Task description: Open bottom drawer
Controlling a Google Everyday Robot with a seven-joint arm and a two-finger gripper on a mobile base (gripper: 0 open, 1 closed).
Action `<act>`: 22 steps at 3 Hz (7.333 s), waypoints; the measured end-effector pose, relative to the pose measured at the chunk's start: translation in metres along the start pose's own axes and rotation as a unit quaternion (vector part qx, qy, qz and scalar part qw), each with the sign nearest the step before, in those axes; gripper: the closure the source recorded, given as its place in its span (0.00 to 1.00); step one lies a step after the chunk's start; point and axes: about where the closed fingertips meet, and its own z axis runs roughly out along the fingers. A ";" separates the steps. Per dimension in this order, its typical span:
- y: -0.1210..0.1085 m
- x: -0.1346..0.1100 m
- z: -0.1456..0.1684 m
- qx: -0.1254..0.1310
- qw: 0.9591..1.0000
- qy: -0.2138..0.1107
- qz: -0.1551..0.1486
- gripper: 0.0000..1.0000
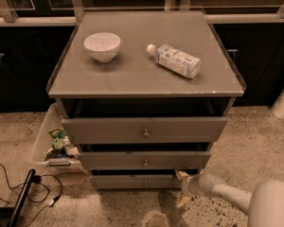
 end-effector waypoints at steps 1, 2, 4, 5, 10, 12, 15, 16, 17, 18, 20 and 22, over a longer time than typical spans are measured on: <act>-0.008 0.000 0.008 -0.003 1.000 -0.010 -0.002 0.00; -0.008 0.007 0.023 -0.020 1.000 -0.016 0.013 0.00; -0.006 0.014 0.037 -0.036 0.999 -0.019 0.028 0.19; -0.006 0.014 0.037 -0.036 0.999 -0.019 0.028 0.42; -0.017 0.006 0.027 -0.039 0.999 -0.022 0.031 0.39; 0.005 0.011 0.025 -0.044 0.996 -0.052 0.052 0.65; 0.015 0.002 0.015 -0.036 0.996 -0.065 0.045 0.81; 0.015 0.002 0.015 -0.036 0.996 -0.065 0.045 0.58; 0.015 0.002 0.015 -0.036 0.996 -0.065 0.045 0.35; 0.028 0.011 0.015 -0.047 0.994 -0.076 0.064 0.12; 0.047 0.015 0.005 -0.048 0.993 -0.082 0.070 0.38; 0.070 0.011 -0.018 -0.049 0.993 -0.081 0.066 0.84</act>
Offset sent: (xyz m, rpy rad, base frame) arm 0.0298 -0.0023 -0.0337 0.0489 0.0915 -0.0053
